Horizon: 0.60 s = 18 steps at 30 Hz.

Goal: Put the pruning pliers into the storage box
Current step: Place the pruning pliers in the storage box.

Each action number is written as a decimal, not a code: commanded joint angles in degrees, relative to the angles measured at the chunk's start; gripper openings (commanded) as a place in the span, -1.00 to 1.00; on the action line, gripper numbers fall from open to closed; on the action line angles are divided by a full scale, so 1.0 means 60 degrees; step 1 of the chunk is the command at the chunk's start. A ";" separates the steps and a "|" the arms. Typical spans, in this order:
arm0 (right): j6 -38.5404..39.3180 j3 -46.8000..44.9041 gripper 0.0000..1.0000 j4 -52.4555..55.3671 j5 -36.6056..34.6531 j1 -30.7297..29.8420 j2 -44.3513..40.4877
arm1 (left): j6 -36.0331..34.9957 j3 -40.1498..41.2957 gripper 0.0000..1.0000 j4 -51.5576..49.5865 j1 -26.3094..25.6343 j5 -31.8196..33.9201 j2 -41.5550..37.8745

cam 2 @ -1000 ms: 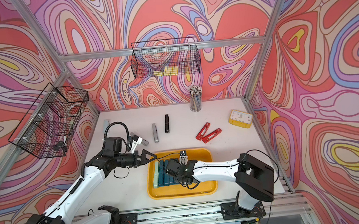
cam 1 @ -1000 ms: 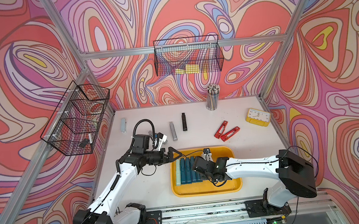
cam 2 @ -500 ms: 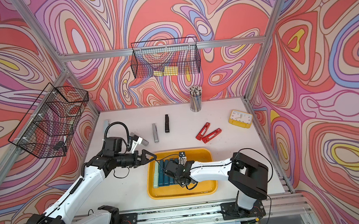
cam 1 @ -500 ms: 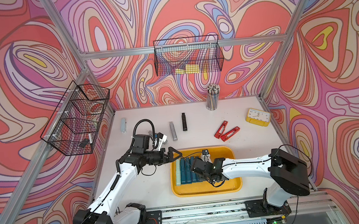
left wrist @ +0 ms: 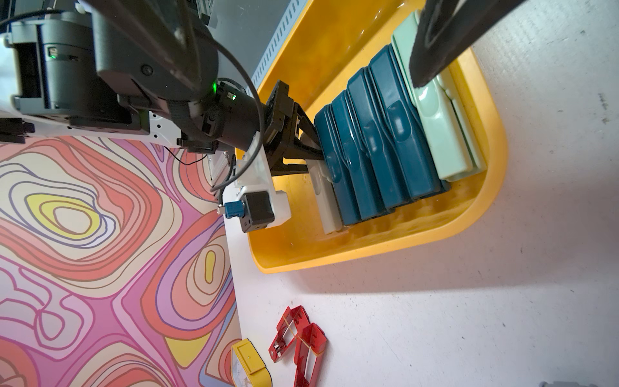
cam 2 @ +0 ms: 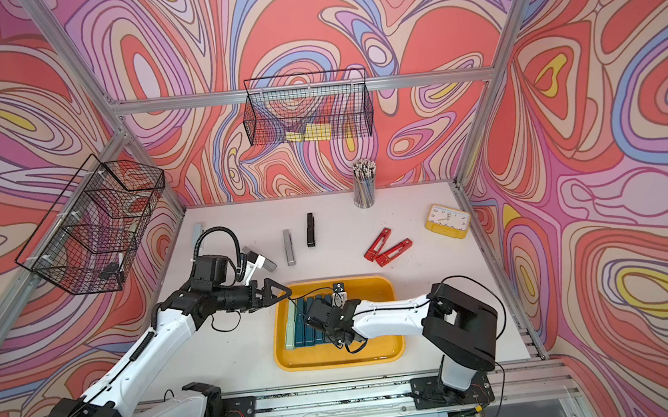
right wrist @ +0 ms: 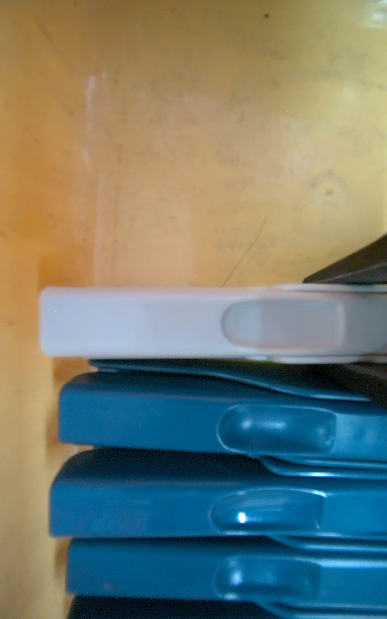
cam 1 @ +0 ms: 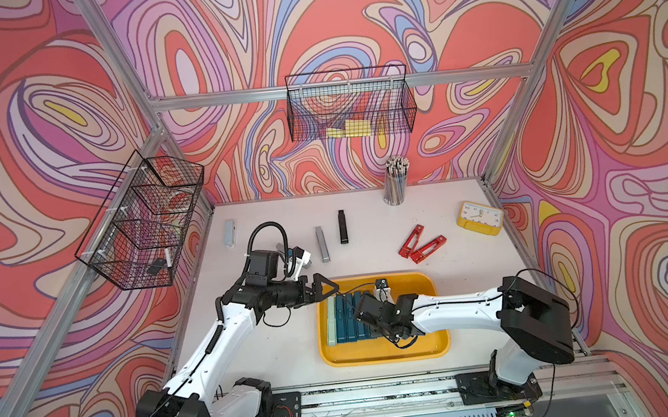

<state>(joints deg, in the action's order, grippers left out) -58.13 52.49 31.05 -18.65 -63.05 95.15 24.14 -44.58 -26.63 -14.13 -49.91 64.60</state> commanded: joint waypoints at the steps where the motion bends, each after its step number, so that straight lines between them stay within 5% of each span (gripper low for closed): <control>1: -0.0068 -0.0092 -0.46 0.0065 -0.0255 0.0011 0.0002 | -0.0227 0.0017 0.98 -0.0160 0.0070 -0.0098 0.0052; 18: -0.0026 0.0054 -0.13 0.0265 -0.0369 -0.0003 -0.0126 | -0.0230 0.0003 0.99 -0.0161 0.0070 -0.0061 0.0044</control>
<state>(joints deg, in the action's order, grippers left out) -58.13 52.49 31.79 -19.57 -63.02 95.15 24.01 -44.58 -26.63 -14.13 -49.91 64.62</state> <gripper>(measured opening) 0.432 0.992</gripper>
